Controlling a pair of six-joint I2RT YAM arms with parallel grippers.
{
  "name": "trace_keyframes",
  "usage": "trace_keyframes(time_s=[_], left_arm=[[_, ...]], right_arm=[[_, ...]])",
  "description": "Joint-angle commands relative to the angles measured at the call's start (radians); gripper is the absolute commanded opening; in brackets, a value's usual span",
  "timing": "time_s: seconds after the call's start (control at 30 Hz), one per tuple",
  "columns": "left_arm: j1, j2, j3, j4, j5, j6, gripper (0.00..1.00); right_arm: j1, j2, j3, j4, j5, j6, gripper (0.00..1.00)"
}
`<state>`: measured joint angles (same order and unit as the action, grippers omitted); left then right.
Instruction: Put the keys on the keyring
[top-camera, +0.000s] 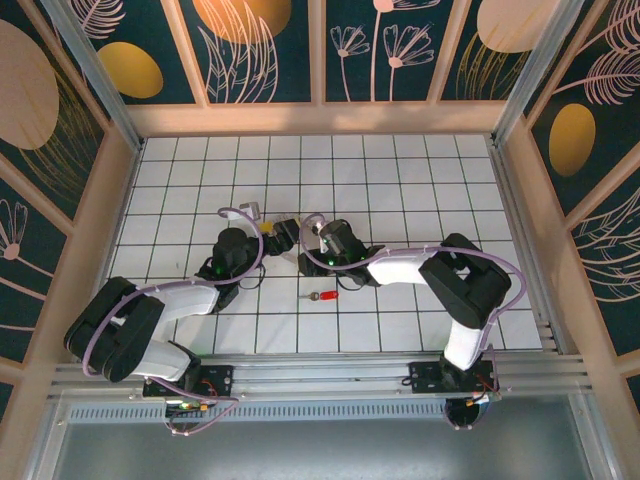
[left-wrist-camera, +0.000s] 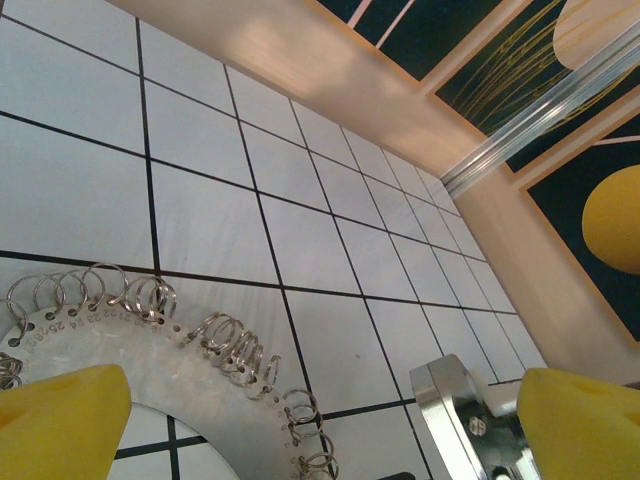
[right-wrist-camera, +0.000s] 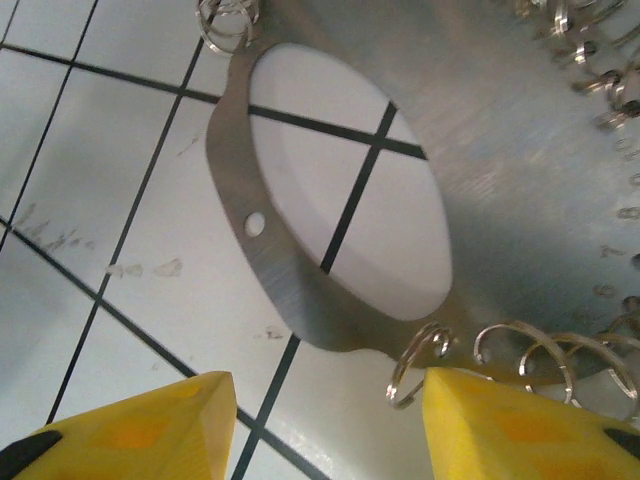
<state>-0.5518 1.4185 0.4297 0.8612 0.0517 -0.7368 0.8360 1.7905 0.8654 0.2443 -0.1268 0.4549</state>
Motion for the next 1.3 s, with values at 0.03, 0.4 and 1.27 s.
trace_keyframes(time_s=[0.03,0.4,1.27], left_arm=[[-0.005,-0.032,0.000,0.001,0.006,0.014,0.99],[-0.004,-0.051,-0.005,-0.006,0.002,0.020,0.99],[-0.005,-0.042,-0.008,0.007,0.005,0.016,0.99]], right_arm=[[0.009,0.034,0.040,-0.032,0.065,0.027,0.51],[0.008,0.038,0.046,-0.065,0.117,0.030,0.37],[0.003,0.057,0.067,-0.074,0.156,0.013,0.19]])
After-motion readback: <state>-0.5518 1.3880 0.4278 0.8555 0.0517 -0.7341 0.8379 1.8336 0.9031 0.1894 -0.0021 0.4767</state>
